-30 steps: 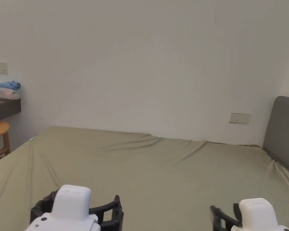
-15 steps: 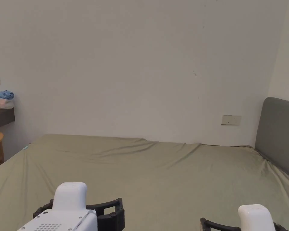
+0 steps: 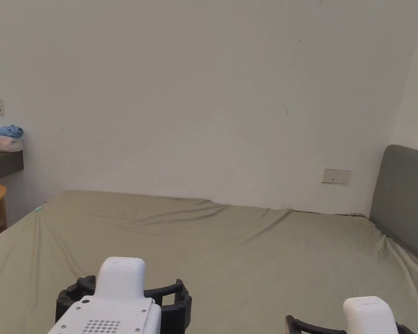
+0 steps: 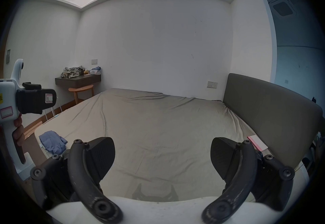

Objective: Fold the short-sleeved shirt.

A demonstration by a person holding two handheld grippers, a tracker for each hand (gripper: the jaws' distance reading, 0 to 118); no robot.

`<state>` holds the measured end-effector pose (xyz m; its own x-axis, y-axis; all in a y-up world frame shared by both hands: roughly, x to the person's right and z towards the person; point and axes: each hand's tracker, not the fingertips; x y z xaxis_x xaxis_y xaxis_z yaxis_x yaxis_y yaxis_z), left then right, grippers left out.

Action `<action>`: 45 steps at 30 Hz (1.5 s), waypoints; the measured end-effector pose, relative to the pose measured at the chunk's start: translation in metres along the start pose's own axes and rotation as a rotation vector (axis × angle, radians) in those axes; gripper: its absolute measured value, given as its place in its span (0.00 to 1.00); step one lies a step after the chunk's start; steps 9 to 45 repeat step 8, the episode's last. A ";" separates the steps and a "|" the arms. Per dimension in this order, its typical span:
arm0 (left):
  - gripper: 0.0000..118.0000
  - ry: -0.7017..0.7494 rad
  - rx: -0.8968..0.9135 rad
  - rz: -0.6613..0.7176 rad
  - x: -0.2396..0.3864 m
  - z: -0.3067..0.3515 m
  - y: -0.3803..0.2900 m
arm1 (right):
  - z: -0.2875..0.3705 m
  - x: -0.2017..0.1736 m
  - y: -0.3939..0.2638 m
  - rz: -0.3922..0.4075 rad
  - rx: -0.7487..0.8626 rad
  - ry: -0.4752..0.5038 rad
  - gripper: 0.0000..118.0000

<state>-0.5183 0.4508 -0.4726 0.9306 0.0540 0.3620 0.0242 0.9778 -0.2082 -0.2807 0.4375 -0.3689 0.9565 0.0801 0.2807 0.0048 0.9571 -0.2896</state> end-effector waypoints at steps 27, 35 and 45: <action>1.00 0.060 -0.003 -0.055 -0.001 -0.004 -0.003 | 0.004 0.002 0.003 0.009 0.019 -0.024 0.94; 1.00 0.060 -0.003 -0.055 -0.001 -0.004 -0.003 | 0.004 0.002 0.003 0.009 0.019 -0.024 0.94; 1.00 0.060 -0.003 -0.055 -0.001 -0.004 -0.003 | 0.004 0.002 0.003 0.009 0.019 -0.024 0.94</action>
